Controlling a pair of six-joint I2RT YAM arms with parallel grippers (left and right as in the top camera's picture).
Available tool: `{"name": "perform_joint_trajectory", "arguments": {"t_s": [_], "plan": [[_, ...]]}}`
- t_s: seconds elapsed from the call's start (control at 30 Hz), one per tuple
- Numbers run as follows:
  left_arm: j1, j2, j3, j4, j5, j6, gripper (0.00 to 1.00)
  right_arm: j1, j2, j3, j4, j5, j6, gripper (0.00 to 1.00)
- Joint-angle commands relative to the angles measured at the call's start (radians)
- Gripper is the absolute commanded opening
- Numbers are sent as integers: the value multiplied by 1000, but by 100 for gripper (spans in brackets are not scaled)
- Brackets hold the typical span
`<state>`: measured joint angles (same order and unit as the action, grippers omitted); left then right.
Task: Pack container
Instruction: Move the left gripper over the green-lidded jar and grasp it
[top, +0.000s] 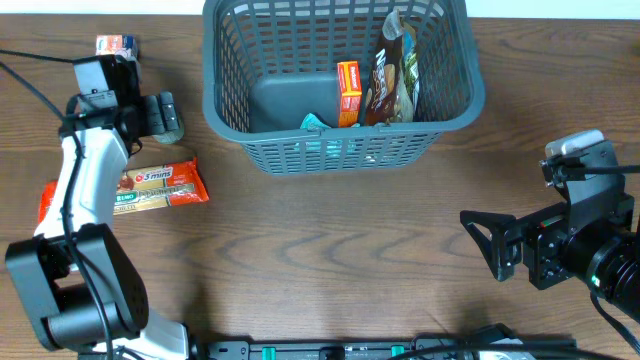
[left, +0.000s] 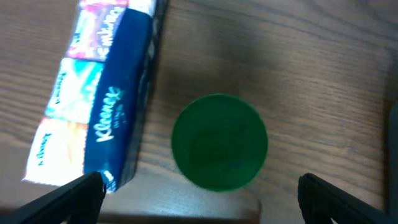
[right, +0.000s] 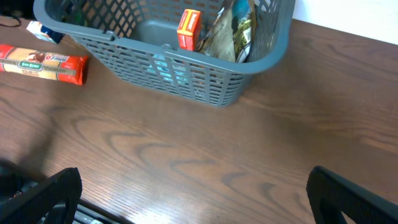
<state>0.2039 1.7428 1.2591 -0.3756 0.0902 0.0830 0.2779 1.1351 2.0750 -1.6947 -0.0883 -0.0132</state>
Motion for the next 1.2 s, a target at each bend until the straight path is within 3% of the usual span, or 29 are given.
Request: {"name": "perform_joint_trajectory", "arguments": {"t_s": [0.0,1.17], "plan": [[-14,39,17,25,7,18,99,-2,2,5,-3,10,9,99],[-25,228,17,183,0,12,99,-2,2,5,-3,10,9,99]]}}
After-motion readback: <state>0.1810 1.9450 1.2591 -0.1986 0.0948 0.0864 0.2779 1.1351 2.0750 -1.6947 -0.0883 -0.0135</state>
